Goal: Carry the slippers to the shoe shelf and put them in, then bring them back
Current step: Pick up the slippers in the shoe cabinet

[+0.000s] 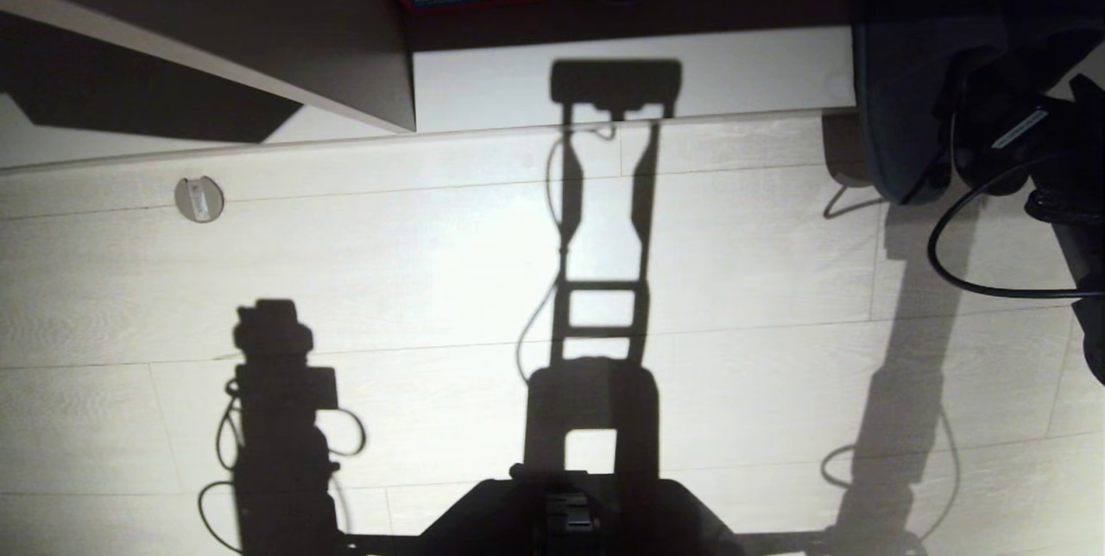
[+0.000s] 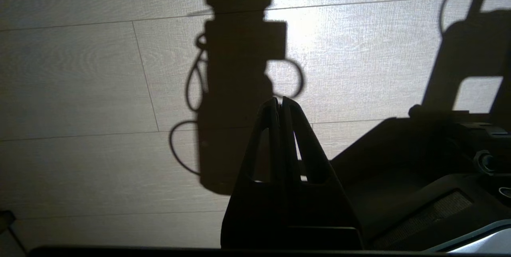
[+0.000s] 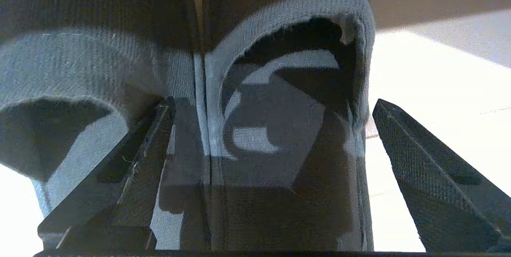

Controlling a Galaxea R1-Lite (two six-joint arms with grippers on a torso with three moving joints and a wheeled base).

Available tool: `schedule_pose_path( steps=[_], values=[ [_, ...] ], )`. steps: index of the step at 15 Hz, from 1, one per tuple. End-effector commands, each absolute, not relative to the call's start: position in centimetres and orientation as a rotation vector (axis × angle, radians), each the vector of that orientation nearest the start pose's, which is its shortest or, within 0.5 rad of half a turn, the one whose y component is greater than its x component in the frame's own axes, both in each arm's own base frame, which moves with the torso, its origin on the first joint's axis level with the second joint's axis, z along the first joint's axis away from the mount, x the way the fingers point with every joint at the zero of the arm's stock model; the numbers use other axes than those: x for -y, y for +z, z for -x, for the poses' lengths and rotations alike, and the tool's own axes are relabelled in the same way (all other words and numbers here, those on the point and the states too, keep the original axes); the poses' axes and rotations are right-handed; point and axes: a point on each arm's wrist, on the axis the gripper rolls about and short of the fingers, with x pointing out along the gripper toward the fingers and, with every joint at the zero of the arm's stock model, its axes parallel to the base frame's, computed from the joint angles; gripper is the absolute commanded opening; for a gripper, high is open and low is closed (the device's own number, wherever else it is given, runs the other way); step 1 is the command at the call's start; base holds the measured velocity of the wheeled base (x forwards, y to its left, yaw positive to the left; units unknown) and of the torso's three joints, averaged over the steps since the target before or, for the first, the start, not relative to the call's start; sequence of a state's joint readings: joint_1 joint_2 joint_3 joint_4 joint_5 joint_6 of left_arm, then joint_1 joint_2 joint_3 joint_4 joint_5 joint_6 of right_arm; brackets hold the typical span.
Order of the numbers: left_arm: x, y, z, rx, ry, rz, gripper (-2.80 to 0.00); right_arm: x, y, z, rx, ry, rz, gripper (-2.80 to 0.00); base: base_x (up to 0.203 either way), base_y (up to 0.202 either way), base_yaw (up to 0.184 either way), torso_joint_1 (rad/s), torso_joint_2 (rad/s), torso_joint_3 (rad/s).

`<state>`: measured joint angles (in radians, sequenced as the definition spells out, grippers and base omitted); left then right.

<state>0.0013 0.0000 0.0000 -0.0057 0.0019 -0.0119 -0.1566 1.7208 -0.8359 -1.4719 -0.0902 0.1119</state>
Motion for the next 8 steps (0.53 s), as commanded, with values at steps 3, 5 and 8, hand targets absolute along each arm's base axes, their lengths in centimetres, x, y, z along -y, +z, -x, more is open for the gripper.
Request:
schedule_pose_path(
  steps=[3, 5, 8],
  values=[
    [0.0, 7.6, 2.3, 0.006, 0.005, 0.012, -2.8, 5.0, 27.0, -30.3, 0.627, -0.205, -0.086, 0.0, 0.0, 0.0, 0.0, 0.0, 0.0, 0.0],
    [0.0, 7.6, 2.3, 0.006, 0.005, 0.012, -2.8, 5.0, 27.0, -30.7, 0.628, -0.206, -0.082, 0.0, 0.0, 0.0, 0.0, 0.0, 0.0, 0.0],
    [0.0, 7.6, 2.3, 0.006, 0.003, 0.012, -2.8, 5.1, 27.3, -31.0, 0.644, -0.205, -0.08, 0.0, 0.0, 0.0, 0.0, 0.0, 0.0, 0.0]
  ],
)
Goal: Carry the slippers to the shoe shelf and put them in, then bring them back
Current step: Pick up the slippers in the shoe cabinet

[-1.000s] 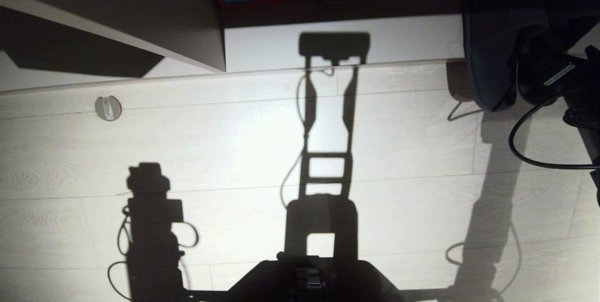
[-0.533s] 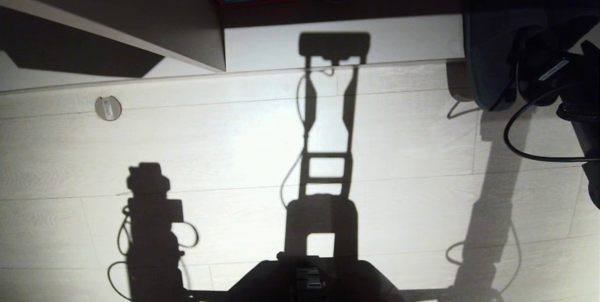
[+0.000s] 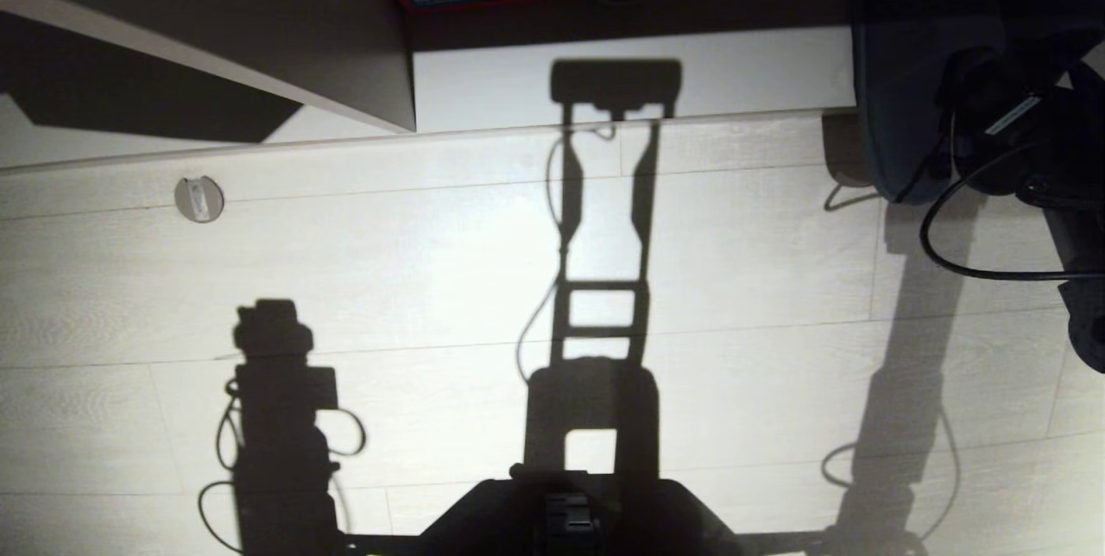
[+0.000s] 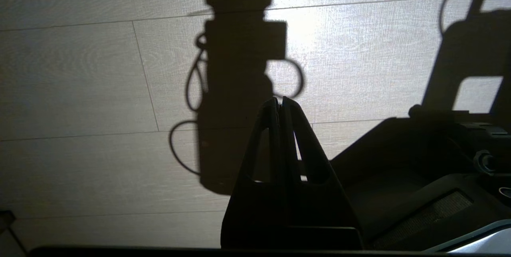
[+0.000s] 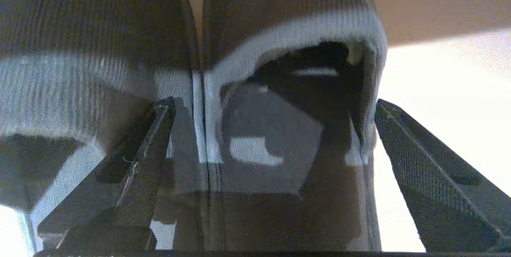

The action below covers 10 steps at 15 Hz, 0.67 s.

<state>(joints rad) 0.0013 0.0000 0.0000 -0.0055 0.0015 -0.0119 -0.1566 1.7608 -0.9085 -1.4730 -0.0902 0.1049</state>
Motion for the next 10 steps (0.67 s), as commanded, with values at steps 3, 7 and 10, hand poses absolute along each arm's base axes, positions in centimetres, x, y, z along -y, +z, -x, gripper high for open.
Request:
schedule_pose_path(
  steps=[3, 7, 10],
  values=[
    [0.0, 7.6, 2.3, 0.006, 0.005, 0.012, -2.8, 5.2, 27.3, -31.6, 0.653, -0.205, -0.079, 0.0, 0.0, 0.0, 0.0, 0.0, 0.0, 0.0],
    [0.0, 7.6, 2.3, 0.006, 0.005, 0.012, -2.8, 5.3, 27.2, -32.4, 0.656, -0.205, -0.077, 0.0, 0.0, 0.0, 0.0, 0.0, 0.0, 0.0],
    [0.0, 7.6, 2.3, 0.006, 0.003, 0.012, -2.8, 5.4, 27.3, -32.7, 0.662, -0.204, -0.08, 0.0, 0.0, 0.0, 0.0, 0.0, 0.0, 0.0]
  ],
)
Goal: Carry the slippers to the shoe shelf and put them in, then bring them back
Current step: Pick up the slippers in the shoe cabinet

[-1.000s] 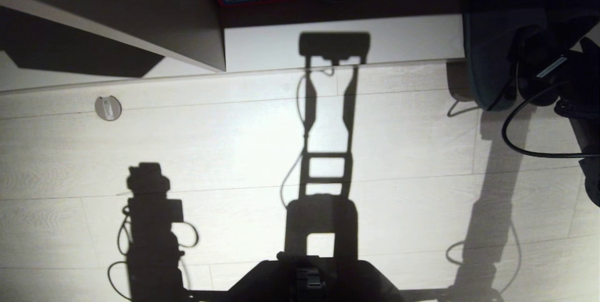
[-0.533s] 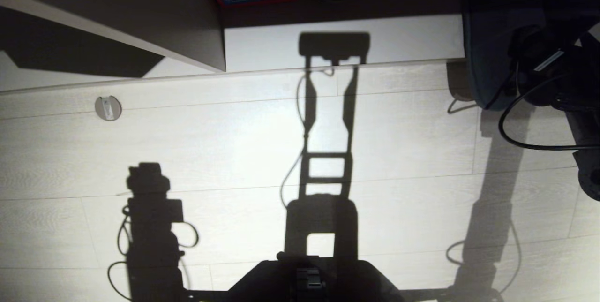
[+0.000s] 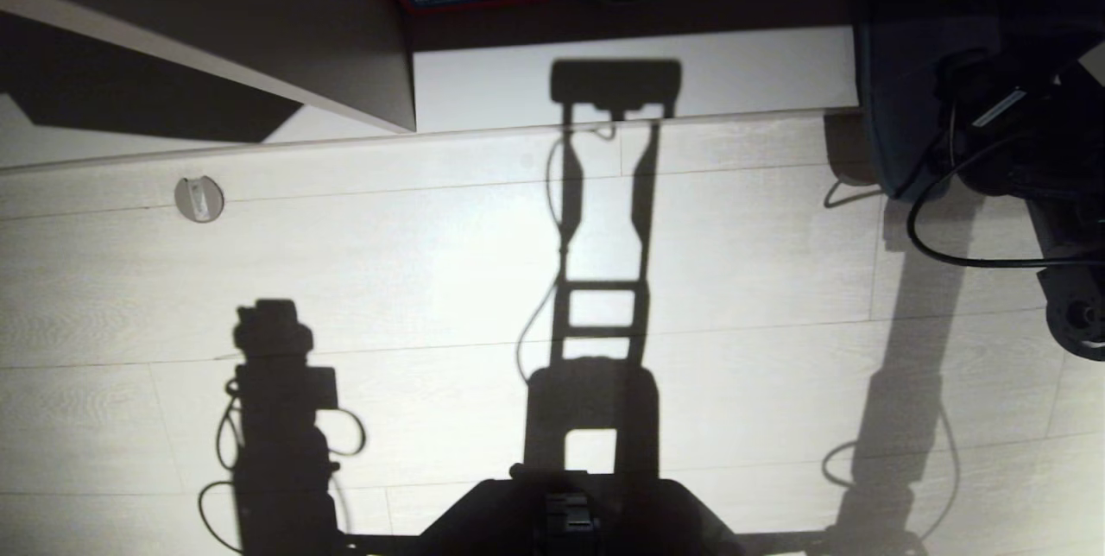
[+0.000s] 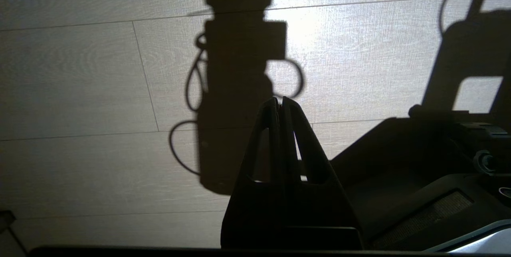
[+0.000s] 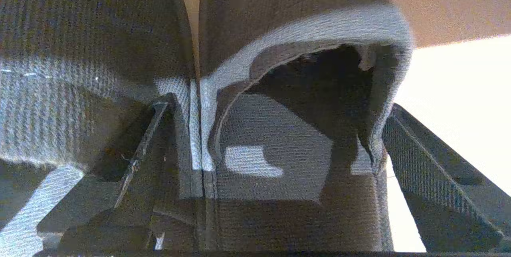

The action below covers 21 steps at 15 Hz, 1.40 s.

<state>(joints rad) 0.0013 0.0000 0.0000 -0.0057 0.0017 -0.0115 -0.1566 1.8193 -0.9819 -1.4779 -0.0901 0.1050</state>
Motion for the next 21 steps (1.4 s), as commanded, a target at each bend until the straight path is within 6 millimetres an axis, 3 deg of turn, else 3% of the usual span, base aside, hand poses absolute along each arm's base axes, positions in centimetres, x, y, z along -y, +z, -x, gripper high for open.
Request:
schedule_pose_path(
  steps=[1, 9, 15, 16, 21],
  values=[
    [0.0, 7.6, 2.3, 0.006, 0.003, 0.012, -2.8, 5.4, 27.3, -32.7, 0.662, -0.203, -0.08, 0.0, 0.0, 0.0, 0.0, 0.0, 0.0, 0.0],
    [0.0, 7.6, 2.3, 0.006, 0.005, 0.012, -2.8, 4.3, 28.1, -34.3, 0.705, -0.16, -0.063, 0.0, 0.0, 0.0, 0.0, 0.0, 0.0, 0.0],
    [0.0, 7.6, 2.3, 0.005, 0.003, 0.012, -2.8, 4.2, 28.4, -34.2, 0.715, -0.16, -0.056, 0.0, 0.0, 0.0, 0.0, 0.0, 0.0, 0.0],
    [0.0, 7.6, 2.3, 0.006, 0.003, 0.012, -2.8, 4.2, 28.5, -34.1, 0.718, -0.16, -0.056, -2.8, 0.0, 0.0, 0.0, 0.0, 0.0, 0.0],
    [0.0, 7.6, 2.3, 0.005, 0.004, 0.012, -2.8, 4.1, 29.3, -33.2, 0.736, -0.159, -0.055, -2.8, 0.0, 0.0, 0.0, 0.0, 0.0, 0.0]
  ],
)
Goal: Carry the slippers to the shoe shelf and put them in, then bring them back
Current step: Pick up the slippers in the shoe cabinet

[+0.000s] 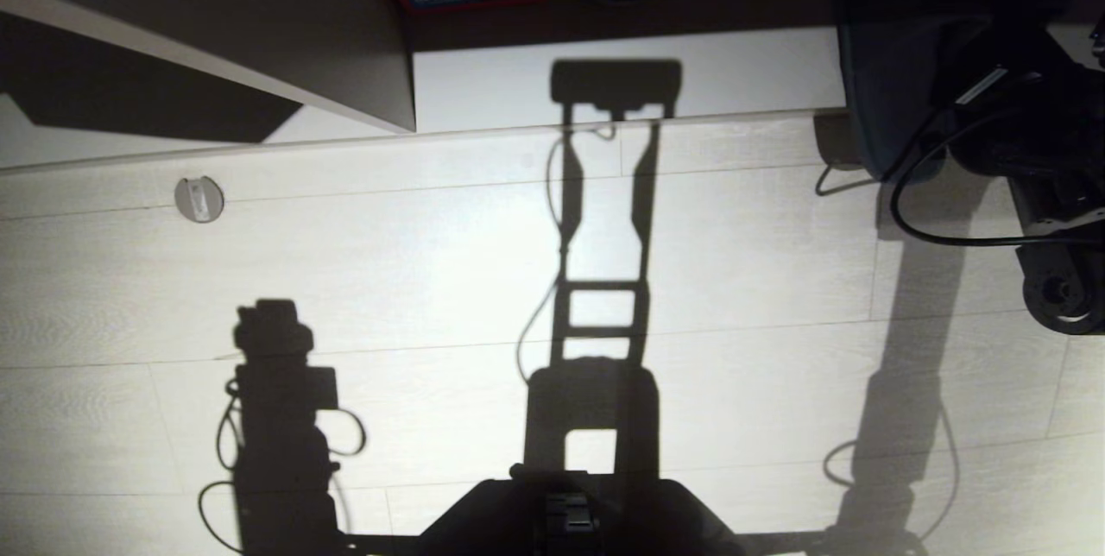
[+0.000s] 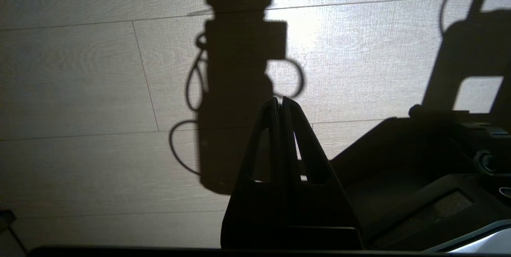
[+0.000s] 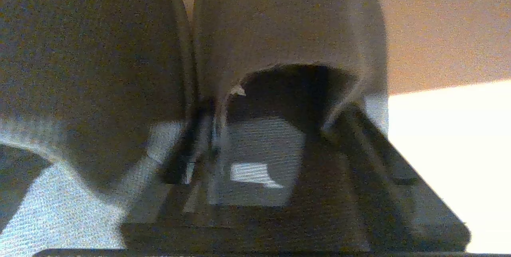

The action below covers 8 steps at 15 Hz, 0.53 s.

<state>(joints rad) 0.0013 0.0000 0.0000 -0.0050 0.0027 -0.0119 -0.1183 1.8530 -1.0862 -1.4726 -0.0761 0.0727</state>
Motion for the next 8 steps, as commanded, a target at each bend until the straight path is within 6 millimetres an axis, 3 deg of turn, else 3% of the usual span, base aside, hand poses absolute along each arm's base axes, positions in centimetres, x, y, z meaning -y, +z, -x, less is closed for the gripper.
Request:
schedule_pose_path(
  steps=[1, 8],
  values=[
    [0.0, 7.6, 2.28, 0.005, 0.005, 0.012, -2.8, 4.11, 29.34, -33.15, 0.738, -0.159, -0.055, -2.8, 0.0, 0.0, 0.0, 0.0, 0.0, 0.0],
    [0.0, 7.6, 2.28, 0.005, 0.005, 0.012, -2.8, 4.05, 29.69, -32.64, 0.744, -0.158, -0.056, -2.8, 0.0, 0.0, 0.0, 0.0, 0.0, 0.0]
  ],
)
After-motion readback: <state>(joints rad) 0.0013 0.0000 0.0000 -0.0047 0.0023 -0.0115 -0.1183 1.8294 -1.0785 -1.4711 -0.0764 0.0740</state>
